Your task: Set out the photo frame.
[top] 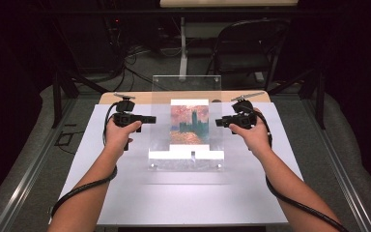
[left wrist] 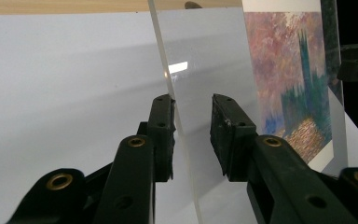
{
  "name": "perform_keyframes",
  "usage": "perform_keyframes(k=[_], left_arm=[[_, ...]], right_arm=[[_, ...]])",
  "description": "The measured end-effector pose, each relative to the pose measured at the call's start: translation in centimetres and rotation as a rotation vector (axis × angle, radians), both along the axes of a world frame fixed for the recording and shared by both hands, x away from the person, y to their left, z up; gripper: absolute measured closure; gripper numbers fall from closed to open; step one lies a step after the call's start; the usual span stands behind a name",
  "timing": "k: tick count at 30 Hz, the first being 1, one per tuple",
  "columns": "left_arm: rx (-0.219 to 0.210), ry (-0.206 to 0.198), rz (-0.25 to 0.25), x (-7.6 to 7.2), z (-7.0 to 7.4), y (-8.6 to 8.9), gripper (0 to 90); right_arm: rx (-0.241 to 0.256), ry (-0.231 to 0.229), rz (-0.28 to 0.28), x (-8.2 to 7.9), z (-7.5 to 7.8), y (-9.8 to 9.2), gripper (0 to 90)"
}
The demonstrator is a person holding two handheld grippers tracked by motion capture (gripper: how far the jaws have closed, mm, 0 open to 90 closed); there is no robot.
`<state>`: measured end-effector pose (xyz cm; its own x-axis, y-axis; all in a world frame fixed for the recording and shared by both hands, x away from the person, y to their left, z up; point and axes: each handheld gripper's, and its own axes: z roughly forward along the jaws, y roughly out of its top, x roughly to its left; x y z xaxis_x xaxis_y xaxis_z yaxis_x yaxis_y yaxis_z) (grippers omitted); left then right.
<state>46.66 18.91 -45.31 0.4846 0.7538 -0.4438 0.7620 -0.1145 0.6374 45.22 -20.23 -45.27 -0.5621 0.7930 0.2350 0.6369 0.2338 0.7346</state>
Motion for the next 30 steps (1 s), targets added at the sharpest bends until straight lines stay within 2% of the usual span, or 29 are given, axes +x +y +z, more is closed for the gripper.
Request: perform_keyframes(k=[20, 30], left_arm=[[0.016, -0.049, -0.036, -2.8, 1.7, 0.5, 75.6], [0.032, -0.084, -0.048, -4.6, 2.4, 0.7, 78.2]], right_arm=[[-0.034, -0.058, 0.021, -2.9, 1.7, -0.1, 68.1], [-0.019, -0.088, 0.028, -4.6, 2.2, -0.3, 71.7]])
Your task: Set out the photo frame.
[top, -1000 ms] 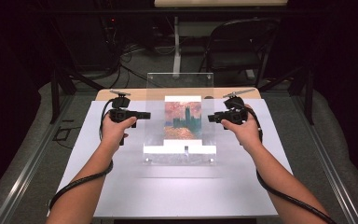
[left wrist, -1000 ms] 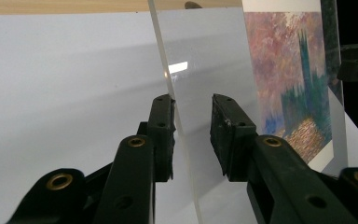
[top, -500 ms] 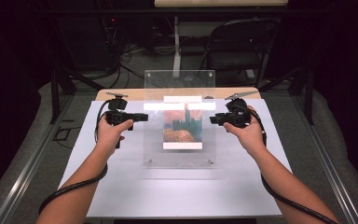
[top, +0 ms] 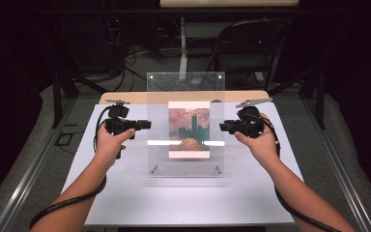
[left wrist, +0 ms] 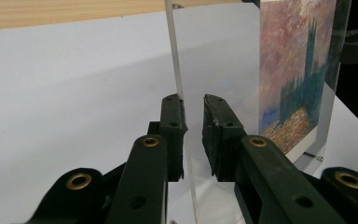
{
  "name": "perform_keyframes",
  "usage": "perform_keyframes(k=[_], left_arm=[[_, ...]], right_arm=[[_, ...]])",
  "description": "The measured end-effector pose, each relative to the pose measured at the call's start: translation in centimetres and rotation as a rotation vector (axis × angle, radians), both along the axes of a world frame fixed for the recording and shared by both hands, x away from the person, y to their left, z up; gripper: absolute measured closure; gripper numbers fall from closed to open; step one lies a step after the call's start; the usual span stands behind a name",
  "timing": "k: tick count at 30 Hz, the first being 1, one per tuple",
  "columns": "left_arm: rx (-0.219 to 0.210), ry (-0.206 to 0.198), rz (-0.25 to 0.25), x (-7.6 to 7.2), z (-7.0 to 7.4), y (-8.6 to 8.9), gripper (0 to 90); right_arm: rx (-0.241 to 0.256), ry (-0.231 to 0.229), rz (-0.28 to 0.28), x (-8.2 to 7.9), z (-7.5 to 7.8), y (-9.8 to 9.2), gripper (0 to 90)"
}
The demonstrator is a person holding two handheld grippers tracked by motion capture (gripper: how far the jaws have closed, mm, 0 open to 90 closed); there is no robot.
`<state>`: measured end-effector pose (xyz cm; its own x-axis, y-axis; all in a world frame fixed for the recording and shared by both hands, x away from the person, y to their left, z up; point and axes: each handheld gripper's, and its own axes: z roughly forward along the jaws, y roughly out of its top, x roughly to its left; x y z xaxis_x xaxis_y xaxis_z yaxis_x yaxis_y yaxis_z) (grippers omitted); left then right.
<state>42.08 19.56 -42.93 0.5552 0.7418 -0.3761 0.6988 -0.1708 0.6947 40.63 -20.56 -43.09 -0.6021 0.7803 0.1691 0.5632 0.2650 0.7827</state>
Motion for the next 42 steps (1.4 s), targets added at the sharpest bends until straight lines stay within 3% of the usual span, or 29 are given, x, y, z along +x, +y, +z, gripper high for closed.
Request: perform_keyframes(k=[5, 9, 15, 18, 31, 42], left_arm=[[-0.001, -0.022, -0.006, -1.0, 0.3, 0.0, 79.3], [0.026, -0.048, -0.018, -2.0, 0.6, 0.0, 79.5], [0.011, -0.066, -0.033, -3.2, 0.6, 0.4, 79.9], [-0.003, -0.073, -0.042, -3.7, 0.5, 0.5, 79.8], [0.010, -0.094, -0.082, -5.9, 0.8, 0.8, 78.2], [0.016, -0.111, -0.089, -7.0, 0.7, 0.8, 77.5]], right_arm=[[0.009, 0.000, 0.015, -1.0, 0.2, -0.1, 70.8], [0.010, -0.011, 0.024, -1.7, 0.3, -0.1, 71.5], [0.028, -0.021, 0.032, -2.6, 0.4, -0.2, 73.9], [0.023, -0.029, 0.036, -3.3, 0.6, -0.3, 74.8], [0.014, -0.040, 0.062, -5.5, 0.9, -0.3, 75.8], [0.011, -0.044, 0.077, -6.5, 1.0, -0.3, 76.0]])
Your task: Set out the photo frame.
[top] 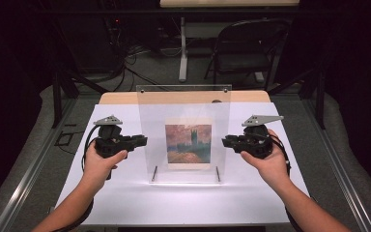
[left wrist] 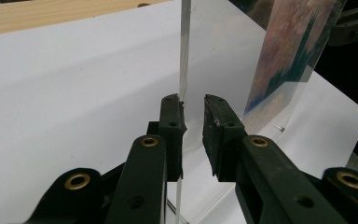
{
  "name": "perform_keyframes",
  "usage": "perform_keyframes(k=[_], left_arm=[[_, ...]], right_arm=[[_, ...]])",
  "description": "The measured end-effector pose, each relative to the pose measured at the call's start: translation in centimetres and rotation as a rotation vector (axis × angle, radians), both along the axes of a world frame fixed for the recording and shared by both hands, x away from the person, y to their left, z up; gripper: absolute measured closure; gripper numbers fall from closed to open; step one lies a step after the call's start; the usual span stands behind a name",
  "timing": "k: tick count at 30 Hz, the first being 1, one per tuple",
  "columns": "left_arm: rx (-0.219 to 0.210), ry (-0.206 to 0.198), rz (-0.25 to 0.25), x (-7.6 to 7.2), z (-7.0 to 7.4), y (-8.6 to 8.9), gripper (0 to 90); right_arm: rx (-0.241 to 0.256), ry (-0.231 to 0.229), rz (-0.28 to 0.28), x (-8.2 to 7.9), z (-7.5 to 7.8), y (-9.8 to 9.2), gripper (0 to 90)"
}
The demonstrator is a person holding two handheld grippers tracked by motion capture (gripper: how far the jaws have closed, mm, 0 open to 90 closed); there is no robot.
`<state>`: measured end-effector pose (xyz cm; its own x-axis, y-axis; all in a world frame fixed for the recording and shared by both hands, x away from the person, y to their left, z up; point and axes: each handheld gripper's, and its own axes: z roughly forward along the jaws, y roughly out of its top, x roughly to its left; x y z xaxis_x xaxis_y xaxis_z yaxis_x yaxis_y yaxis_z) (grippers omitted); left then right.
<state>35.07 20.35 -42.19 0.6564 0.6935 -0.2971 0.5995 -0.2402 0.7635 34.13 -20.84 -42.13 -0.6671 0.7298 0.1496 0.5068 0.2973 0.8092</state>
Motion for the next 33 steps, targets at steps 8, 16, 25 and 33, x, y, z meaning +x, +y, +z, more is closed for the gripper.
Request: perform_keyframes(k=[8, 16, 25, 33], left_arm=[[-0.023, -0.006, -0.005, -1.0, -0.3, 0.2, 76.7], [-0.040, -0.011, -0.014, -2.2, -0.6, 0.5, 75.8], [-0.073, 0.007, -0.020, -2.9, -1.4, 0.8, 77.0], [-0.065, 0.007, -0.018, -2.7, -1.4, 0.8, 77.4]], right_arm=[[0.008, 0.006, 0.018, -0.8, 0.0, -0.1, 76.0], [0.023, 0.012, 0.045, -1.5, -0.2, -0.3, 75.8], [0.030, 0.001, 0.058, -2.5, -0.4, -0.6, 75.4], [0.052, 0.013, 0.057, -2.0, -0.6, -0.6, 74.6]])
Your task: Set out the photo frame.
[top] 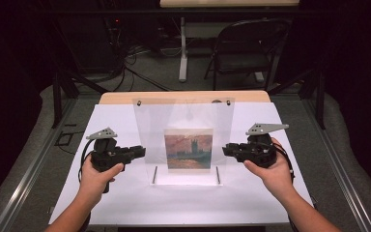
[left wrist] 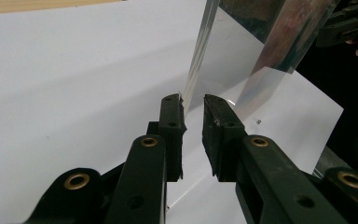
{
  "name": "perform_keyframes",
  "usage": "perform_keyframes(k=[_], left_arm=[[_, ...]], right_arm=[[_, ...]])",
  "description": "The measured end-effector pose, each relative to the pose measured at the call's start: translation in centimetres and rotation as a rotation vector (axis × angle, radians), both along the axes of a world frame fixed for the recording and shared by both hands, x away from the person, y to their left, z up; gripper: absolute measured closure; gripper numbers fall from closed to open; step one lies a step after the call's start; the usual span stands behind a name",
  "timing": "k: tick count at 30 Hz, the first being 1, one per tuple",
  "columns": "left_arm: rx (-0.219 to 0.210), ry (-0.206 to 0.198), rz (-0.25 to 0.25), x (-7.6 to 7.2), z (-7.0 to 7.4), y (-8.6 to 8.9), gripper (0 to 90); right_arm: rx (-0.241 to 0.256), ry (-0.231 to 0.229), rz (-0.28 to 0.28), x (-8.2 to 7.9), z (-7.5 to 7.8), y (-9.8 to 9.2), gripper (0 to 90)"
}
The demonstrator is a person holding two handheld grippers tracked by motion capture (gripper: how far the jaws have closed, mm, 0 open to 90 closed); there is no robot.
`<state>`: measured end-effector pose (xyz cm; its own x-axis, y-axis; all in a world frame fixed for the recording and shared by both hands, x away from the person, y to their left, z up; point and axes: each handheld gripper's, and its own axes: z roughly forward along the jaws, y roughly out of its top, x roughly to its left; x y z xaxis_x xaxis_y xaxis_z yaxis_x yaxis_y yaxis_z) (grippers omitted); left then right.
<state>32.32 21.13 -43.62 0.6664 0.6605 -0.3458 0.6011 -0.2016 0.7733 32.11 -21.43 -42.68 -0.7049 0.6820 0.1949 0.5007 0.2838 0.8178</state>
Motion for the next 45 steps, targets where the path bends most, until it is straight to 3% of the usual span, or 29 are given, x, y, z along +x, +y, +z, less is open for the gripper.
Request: perform_keyframes(k=[4, 8, 18, 25, 30, 35, 45], left_arm=[[0.004, -0.005, -0.006, 0.0, 0.1, -0.1, 75.6], [-0.019, -0.011, -0.015, 0.2, 0.2, -0.2, 71.4], [0.001, -0.039, 0.012, 0.0, 0.4, -0.2, 52.5], [0.045, -0.101, 0.049, -1.0, 0.5, 0.3, 42.0], [0.032, -0.144, 0.085, -2.2, 0.6, 1.5, 39.0], [0.009, -0.136, 0.138, -3.6, -0.3, 3.2, 38.8], [0.030, -0.093, 0.248, -5.2, -2.8, 6.5, 38.5]], right_arm=[[0.004, 0.001, 0.001, 0.0, 0.0, 0.0, 73.9], [0.022, 0.003, 0.005, 0.0, -0.2, 0.1, 70.3], [0.020, -0.040, 0.003, -0.2, -0.4, 1.1, 46.8], [-0.011, -0.088, -0.022, -0.6, -0.7, 0.7, 38.6], [-0.029, -0.117, -0.038, -1.5, -1.0, -0.1, 35.9], [-0.035, -0.137, -0.062, -2.7, -1.2, -1.2, 34.8], [0.006, -0.137, -0.132, -5.2, -2.1, -3.7, 34.6]])
